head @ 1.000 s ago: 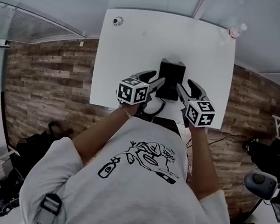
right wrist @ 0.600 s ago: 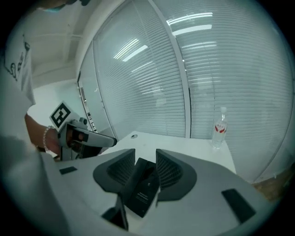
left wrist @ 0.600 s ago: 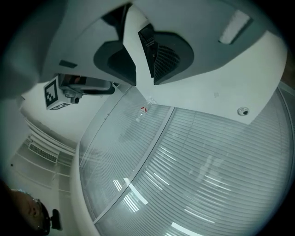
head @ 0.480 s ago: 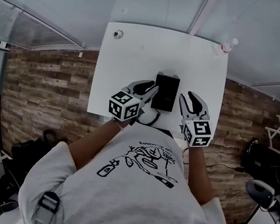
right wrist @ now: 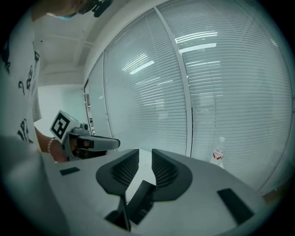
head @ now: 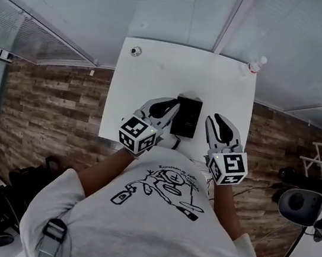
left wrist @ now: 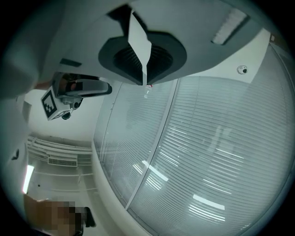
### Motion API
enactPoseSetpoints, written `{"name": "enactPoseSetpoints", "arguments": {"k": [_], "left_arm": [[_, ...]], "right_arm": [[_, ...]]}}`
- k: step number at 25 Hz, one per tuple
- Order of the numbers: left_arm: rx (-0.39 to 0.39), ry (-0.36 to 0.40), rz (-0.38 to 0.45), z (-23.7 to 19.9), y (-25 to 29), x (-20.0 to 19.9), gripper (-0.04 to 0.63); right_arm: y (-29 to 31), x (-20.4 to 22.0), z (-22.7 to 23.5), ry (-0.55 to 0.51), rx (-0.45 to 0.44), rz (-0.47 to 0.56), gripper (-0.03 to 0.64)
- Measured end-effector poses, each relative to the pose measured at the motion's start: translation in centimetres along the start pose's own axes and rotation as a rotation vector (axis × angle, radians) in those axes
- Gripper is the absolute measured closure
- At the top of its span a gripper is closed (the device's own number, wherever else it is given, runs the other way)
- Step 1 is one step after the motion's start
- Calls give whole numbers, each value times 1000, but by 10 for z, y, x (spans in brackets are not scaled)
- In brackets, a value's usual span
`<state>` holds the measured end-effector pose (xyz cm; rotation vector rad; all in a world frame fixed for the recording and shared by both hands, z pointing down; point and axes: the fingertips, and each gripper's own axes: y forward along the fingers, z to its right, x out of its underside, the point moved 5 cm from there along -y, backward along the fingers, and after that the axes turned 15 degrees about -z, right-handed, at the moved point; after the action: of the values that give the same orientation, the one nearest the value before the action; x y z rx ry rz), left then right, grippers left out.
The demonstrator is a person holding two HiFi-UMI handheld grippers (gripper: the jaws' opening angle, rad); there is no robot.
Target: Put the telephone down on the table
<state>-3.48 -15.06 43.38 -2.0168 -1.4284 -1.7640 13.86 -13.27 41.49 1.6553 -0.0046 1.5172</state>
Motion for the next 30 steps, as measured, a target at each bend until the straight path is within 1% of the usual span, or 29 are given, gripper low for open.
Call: {"name": "enactPoseSetpoints", "arguments": {"k": [4,9,12,15,22,30], "left_arm": [[7,-8,36,8,-9,-14,569],[2,-11,61,11,-16,-18,580],[2,5,76,15,-19,-24,581],[-2,23,84,18,-21,-26,581],[-14,17,99,16,-26,-31,581],[-21,19,114,16,-29,-27,583]], "right_arm": [[-14,-14,-2,-5,0,31,541],[-16,-14,-2,9,4,44,545],[-19,-15,-3,5,10,47,545],[-20,-16,-5,-1,11,50,548],[-22,-20,-6,-7,18,55,549],[-23,-15,-5,18,43,75,549]]}}
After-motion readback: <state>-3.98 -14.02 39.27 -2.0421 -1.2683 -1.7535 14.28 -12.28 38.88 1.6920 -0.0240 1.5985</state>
